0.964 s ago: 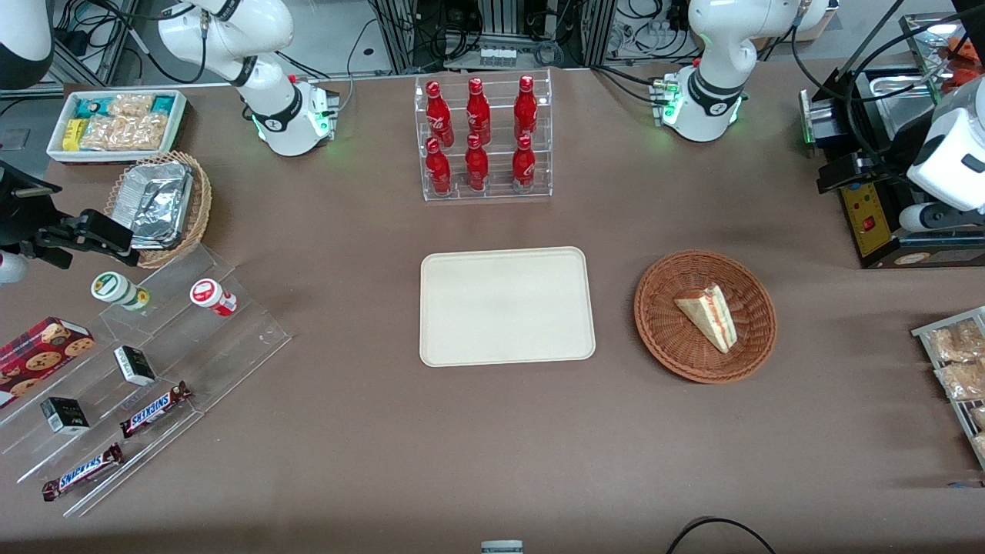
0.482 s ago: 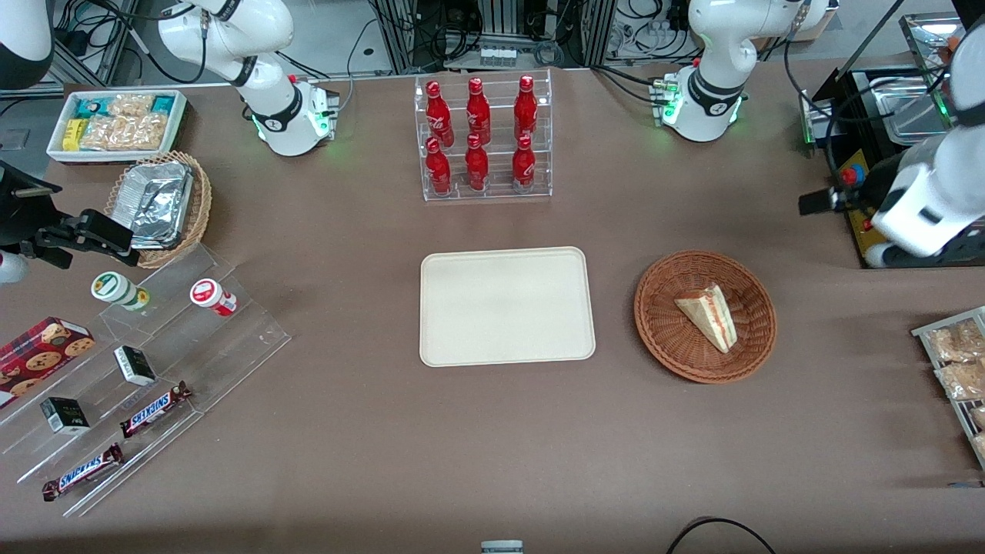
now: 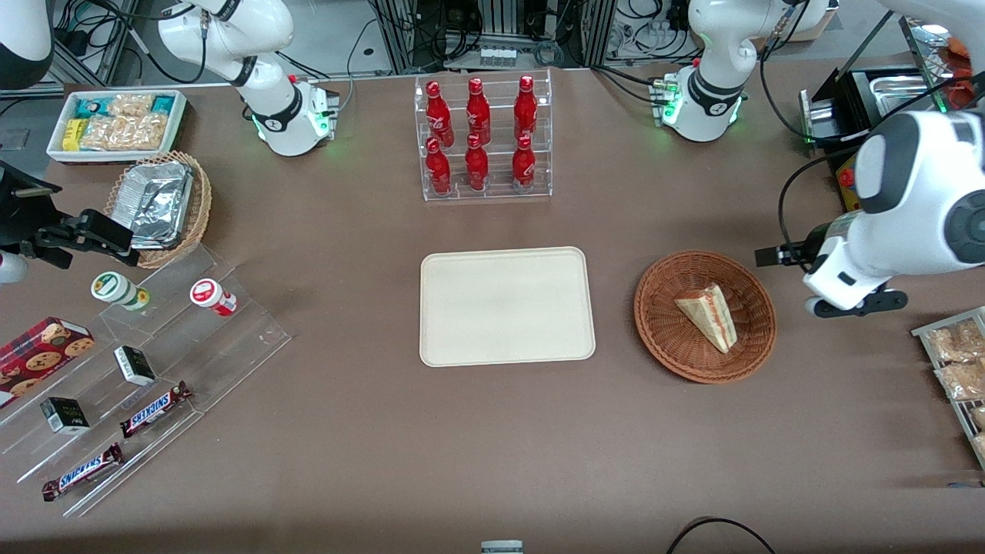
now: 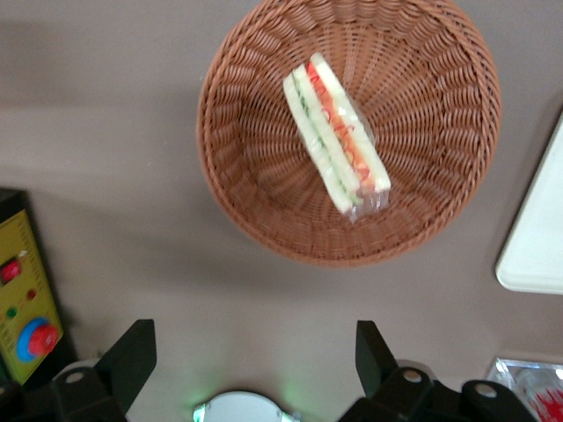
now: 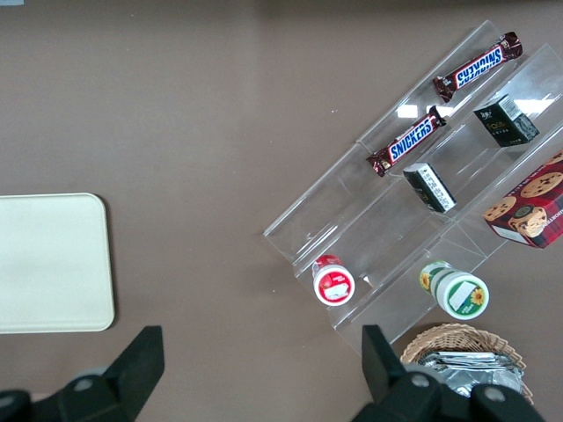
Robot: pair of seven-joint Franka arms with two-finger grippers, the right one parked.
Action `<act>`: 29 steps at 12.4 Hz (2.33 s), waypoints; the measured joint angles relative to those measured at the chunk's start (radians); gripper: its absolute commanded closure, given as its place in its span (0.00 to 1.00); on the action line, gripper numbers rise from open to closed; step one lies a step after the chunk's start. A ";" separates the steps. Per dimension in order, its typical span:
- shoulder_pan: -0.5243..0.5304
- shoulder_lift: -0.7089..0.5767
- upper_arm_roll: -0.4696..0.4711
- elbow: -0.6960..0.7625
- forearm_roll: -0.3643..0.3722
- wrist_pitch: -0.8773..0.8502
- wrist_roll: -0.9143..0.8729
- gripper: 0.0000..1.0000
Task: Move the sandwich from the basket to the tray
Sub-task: 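Move the left gripper over the sandwich in the wicker basket, then lower the left gripper and close it on the wrapped sandwich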
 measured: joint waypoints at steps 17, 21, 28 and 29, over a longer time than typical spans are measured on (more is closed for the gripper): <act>-0.110 0.000 -0.001 -0.420 0.003 0.705 -0.719 0.00; -0.110 0.048 -0.001 -0.431 0.003 0.788 -0.729 0.00; -0.110 0.087 -0.001 -0.430 0.003 0.816 -0.729 0.88; -0.110 0.083 -0.001 -0.428 0.003 0.812 -0.729 0.88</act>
